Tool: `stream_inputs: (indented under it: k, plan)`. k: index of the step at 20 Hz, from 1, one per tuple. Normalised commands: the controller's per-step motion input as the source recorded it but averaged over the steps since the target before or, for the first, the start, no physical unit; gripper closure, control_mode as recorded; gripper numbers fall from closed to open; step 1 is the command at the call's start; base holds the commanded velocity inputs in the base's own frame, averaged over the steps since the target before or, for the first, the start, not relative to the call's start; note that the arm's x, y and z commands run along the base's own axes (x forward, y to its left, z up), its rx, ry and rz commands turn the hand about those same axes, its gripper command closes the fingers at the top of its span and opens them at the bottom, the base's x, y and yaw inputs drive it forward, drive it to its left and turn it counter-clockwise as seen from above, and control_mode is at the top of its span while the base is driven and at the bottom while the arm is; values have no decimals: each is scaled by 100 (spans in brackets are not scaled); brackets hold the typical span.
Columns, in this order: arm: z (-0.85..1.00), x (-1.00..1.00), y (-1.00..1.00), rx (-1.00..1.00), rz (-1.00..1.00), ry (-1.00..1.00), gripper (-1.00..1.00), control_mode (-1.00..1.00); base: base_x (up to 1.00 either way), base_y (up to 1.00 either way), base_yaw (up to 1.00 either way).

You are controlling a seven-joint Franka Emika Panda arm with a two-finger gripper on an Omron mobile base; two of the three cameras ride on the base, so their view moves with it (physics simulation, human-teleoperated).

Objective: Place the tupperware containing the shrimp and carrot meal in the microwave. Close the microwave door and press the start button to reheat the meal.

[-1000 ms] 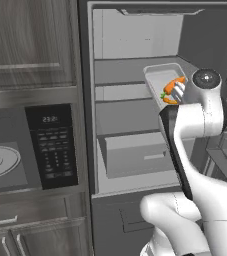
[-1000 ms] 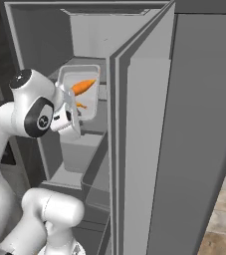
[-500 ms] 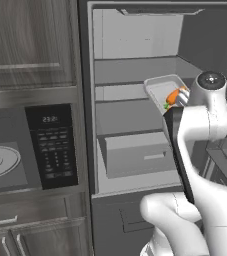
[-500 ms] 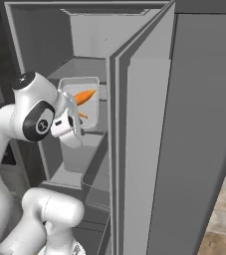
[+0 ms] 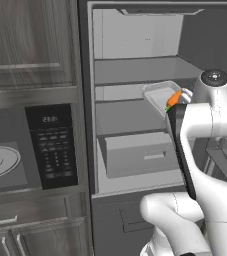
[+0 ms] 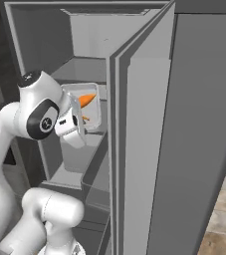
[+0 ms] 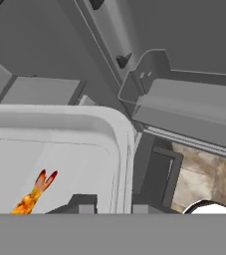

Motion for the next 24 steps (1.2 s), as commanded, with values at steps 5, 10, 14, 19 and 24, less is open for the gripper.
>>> stream_inputs:
  k: [5, 10, 14, 19, 24]
  plan:
    - [0, 0, 0, 0, 0, 0, 100, 100, -42, 0, 2]
    - [0, 0, 0, 0, 0, 0, 100, 100, -77, 0, 3]
    - [0, 0, 0, 0, 0, 0, 100, 100, -84, 6, 3]
    - [0, 0, 0, 0, 0, 0, 100, 100, -69, 37, 8]
    - [0, 0, 0, 0, 0, 0, 100, 100, -42, 71, 12]
